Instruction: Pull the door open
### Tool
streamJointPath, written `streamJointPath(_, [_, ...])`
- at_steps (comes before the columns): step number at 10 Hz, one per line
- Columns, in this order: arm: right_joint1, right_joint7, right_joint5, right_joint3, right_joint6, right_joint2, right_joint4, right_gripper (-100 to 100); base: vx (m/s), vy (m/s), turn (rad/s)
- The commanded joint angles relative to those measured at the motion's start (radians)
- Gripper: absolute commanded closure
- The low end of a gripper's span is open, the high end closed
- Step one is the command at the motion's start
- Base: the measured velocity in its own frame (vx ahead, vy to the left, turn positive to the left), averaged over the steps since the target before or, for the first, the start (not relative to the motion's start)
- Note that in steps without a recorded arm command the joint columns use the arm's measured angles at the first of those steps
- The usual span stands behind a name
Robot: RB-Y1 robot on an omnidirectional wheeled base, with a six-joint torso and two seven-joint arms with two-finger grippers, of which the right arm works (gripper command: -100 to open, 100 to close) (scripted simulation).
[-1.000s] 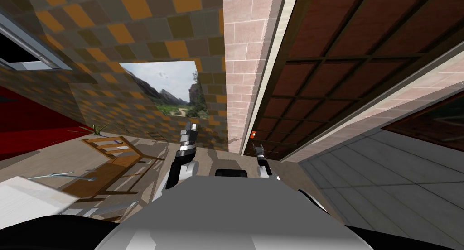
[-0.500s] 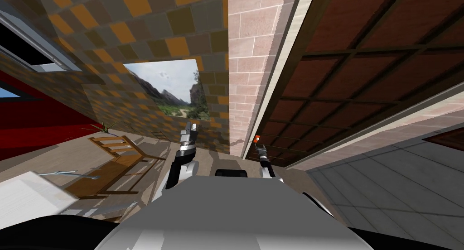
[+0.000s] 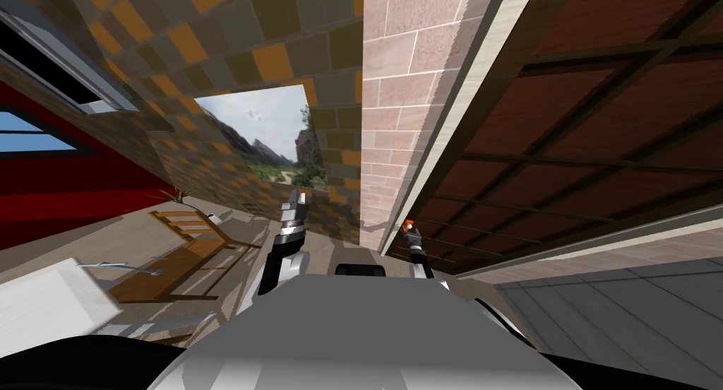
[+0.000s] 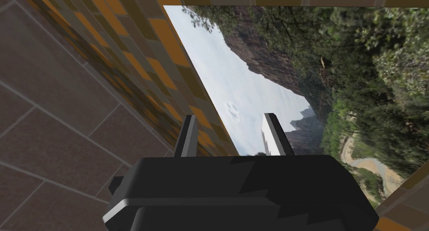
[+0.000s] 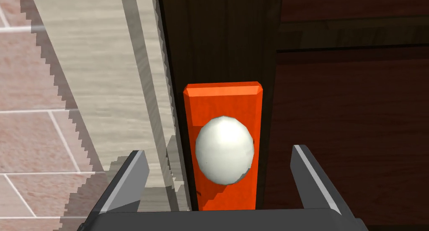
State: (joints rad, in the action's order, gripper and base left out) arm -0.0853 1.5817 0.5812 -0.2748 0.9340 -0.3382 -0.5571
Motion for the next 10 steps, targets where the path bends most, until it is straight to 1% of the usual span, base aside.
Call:
streamJointPath(1, [0.016, -0.011, 0.003, 0.004, -0.015, -0.004, -0.031, -100, 0.035, -0.001, -0.017])
streamJointPath(2, [0.023, 0.004, 0.011, 0.015, -0.007, -0.02, -0.02, -100, 0.11, 0.003, 0.115])
streamJointPath(3, [0.032, -0.004, 0.006, 0.007, -0.013, -0.013, -0.034, -100, 0.051, 0.003, 0.01])
streamJointPath(4, [0.032, -0.004, 0.006, 0.007, -0.013, -0.013, -0.034, 100, -0.024, 0.004, -0.015])
streamJointPath(9, [0.032, -0.004, 0.006, 0.007, -0.013, -0.013, -0.034, 100, -0.007, -0.002, 0.0])
streamJointPath(10, [0.04, 0.014, -0.001, -0.01, -0.003, -0.026, -0.037, 100, -0.121, -0.016, 0.084])
